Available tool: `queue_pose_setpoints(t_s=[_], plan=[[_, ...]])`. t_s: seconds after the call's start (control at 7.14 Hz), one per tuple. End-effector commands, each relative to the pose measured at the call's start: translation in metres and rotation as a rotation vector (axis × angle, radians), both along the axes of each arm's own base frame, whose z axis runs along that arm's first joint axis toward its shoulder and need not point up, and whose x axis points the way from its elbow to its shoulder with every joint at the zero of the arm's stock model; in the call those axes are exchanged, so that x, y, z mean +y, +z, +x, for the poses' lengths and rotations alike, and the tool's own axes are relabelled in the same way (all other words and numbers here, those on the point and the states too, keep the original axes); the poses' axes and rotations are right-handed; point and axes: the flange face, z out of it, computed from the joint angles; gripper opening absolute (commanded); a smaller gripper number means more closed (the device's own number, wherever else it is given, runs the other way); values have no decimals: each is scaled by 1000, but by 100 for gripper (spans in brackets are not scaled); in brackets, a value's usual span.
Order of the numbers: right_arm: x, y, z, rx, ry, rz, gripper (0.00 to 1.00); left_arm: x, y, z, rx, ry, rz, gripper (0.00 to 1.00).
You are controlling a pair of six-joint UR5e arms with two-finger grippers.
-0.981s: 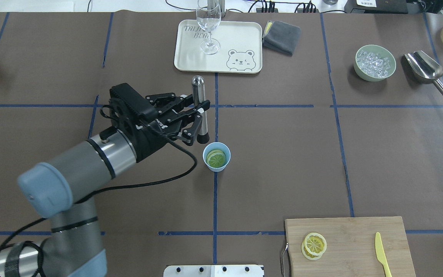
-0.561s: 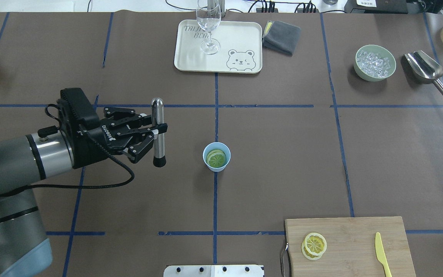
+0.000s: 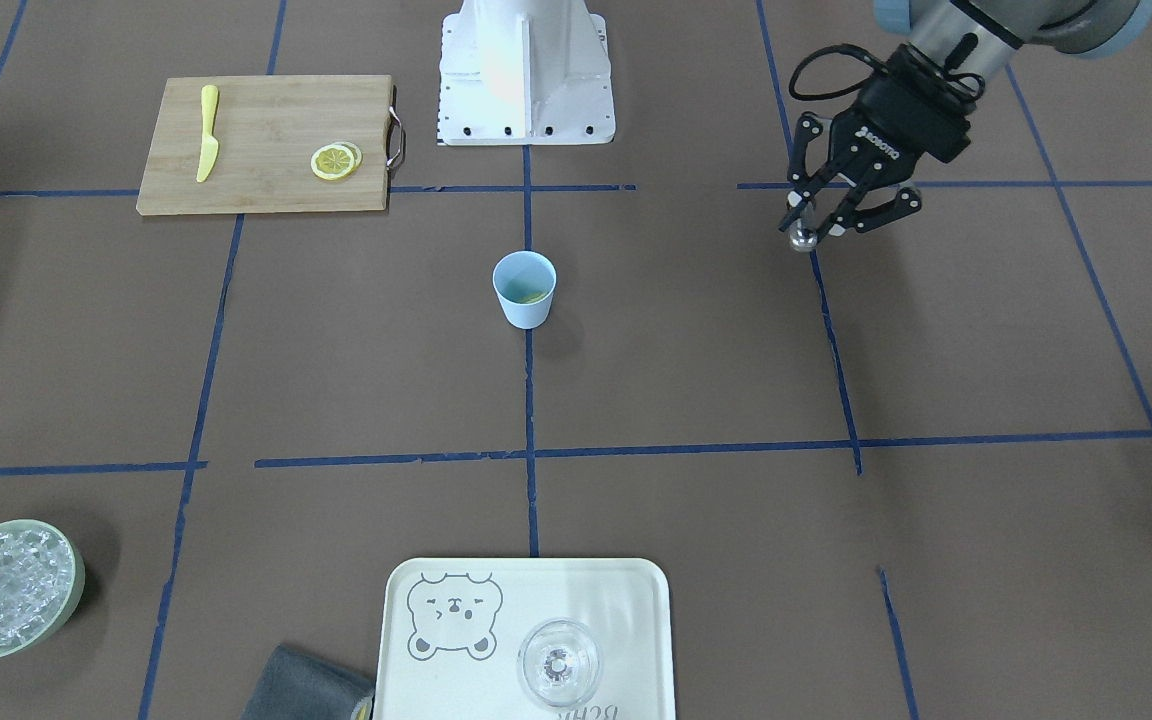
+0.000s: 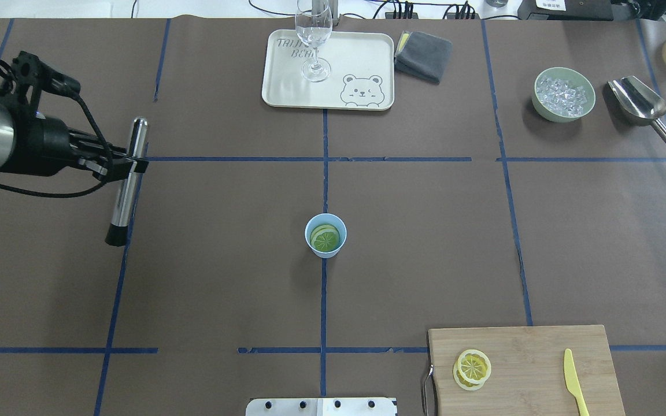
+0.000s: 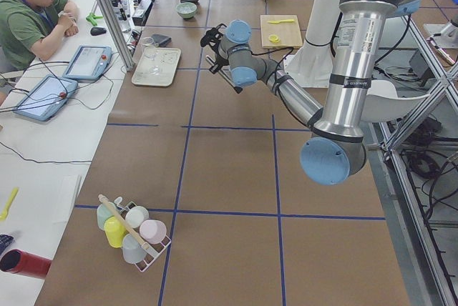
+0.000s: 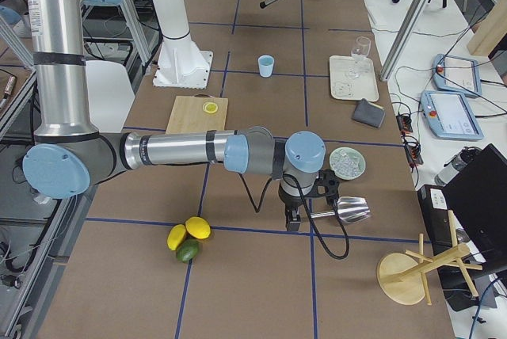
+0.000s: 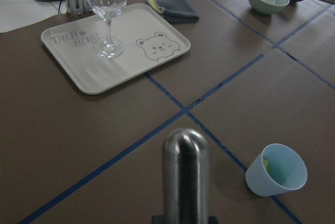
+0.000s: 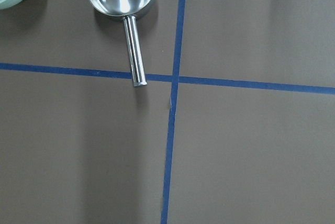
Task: Squeeze lemon into cup
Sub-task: 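Lower the steel rod onto the table with the left gripper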
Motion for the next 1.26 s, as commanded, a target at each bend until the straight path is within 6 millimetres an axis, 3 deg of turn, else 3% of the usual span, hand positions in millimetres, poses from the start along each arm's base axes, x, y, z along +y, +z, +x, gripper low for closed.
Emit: queue_pose_setpoints(t_s=[0.0,0.7,0.98,1.12], plan=[[0,3,0,-1,26,-33,100,-20,30,-16,-133,-7,-231,0],[8,7,-2,-5,62,-81,100,-36,100,2,-384,-10,-559,0],[7,3,-2,-5,62,-72,100,-49,138,16,-433,-6,-629,0],[7,3,-2,-3,62,-72,100,-62,146,30,-449,-2,-645,0]])
